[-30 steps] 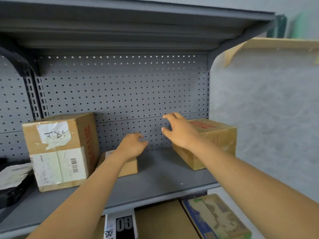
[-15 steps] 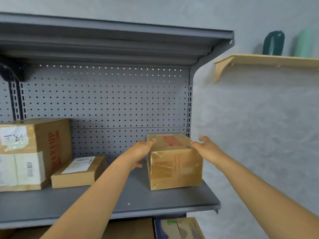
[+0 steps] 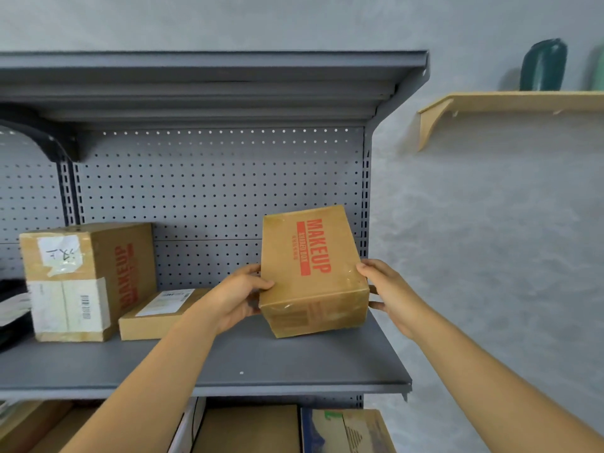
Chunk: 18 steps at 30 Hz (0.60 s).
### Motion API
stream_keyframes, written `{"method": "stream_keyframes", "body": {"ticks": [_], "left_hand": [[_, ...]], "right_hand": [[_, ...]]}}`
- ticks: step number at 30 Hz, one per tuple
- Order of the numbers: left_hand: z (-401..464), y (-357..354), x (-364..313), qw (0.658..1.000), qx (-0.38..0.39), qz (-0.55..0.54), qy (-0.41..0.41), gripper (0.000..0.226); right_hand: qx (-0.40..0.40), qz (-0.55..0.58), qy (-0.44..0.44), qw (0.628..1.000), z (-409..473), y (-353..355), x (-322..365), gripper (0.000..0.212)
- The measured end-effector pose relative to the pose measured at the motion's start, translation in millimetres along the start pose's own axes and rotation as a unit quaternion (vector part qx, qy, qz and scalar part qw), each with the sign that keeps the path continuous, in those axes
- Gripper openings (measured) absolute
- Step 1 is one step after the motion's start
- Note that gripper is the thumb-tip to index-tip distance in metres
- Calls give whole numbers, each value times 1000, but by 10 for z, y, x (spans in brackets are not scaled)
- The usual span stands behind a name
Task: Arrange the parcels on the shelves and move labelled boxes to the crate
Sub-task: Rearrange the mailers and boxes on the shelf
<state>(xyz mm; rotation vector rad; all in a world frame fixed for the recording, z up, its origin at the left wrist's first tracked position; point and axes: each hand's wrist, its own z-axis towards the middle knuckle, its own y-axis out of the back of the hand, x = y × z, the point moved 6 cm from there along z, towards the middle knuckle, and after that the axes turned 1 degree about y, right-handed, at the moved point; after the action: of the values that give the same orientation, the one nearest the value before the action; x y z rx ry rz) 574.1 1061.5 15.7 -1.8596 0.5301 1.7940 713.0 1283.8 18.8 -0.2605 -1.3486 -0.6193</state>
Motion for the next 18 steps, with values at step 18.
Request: {"method": "stream_keyframes", "body": {"ticks": [18], "left_hand": [[-126,590,112,981,-89,161,-60,61]], "right_hand": [[-30,-195,239,951,-358,-944,476,41]]}}
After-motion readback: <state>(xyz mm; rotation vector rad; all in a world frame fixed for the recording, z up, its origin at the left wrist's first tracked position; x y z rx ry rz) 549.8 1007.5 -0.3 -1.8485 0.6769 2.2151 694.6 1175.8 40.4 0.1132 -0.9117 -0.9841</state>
